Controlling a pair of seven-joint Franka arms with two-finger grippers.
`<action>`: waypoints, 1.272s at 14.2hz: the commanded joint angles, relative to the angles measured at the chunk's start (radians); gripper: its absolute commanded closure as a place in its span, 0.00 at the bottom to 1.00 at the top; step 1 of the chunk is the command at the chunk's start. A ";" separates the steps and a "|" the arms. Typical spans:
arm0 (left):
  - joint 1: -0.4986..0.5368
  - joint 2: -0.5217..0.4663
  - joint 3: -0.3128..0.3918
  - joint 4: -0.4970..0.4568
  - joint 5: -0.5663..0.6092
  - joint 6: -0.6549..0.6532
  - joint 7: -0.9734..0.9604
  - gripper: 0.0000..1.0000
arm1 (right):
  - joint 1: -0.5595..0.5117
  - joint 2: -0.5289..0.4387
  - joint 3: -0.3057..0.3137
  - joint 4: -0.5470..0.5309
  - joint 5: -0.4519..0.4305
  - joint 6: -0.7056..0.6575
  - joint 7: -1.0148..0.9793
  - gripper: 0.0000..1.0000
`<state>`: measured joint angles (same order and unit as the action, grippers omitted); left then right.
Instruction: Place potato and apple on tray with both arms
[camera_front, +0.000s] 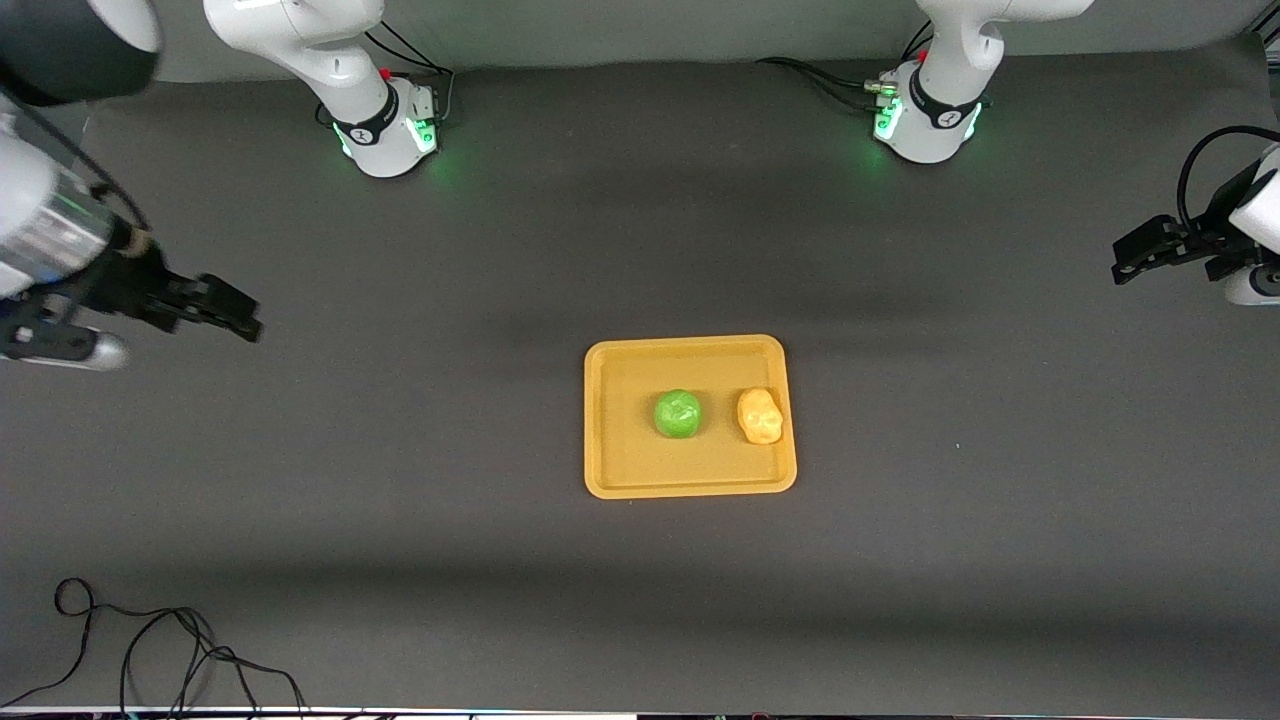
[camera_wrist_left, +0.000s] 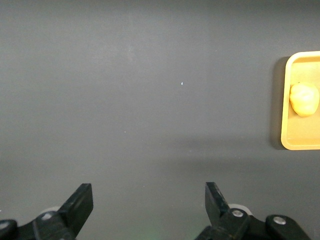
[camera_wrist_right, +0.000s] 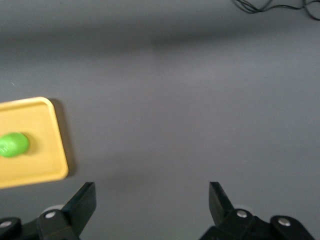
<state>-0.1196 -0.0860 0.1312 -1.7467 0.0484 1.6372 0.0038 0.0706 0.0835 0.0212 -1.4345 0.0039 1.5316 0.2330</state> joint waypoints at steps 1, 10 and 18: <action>-0.008 -0.034 0.004 -0.033 -0.009 0.006 0.015 0.00 | -0.194 -0.095 0.150 -0.044 -0.008 -0.074 -0.058 0.00; -0.008 -0.038 0.004 -0.033 -0.009 0.003 0.015 0.00 | -0.227 -0.179 0.083 -0.176 0.017 -0.028 -0.212 0.00; -0.006 -0.038 0.005 -0.048 -0.009 0.013 0.015 0.00 | -0.178 -0.163 0.003 -0.165 0.027 -0.021 -0.185 0.00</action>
<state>-0.1199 -0.0936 0.1305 -1.7615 0.0479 1.6377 0.0042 -0.1248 -0.0833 0.0383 -1.6034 0.0258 1.4968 0.0421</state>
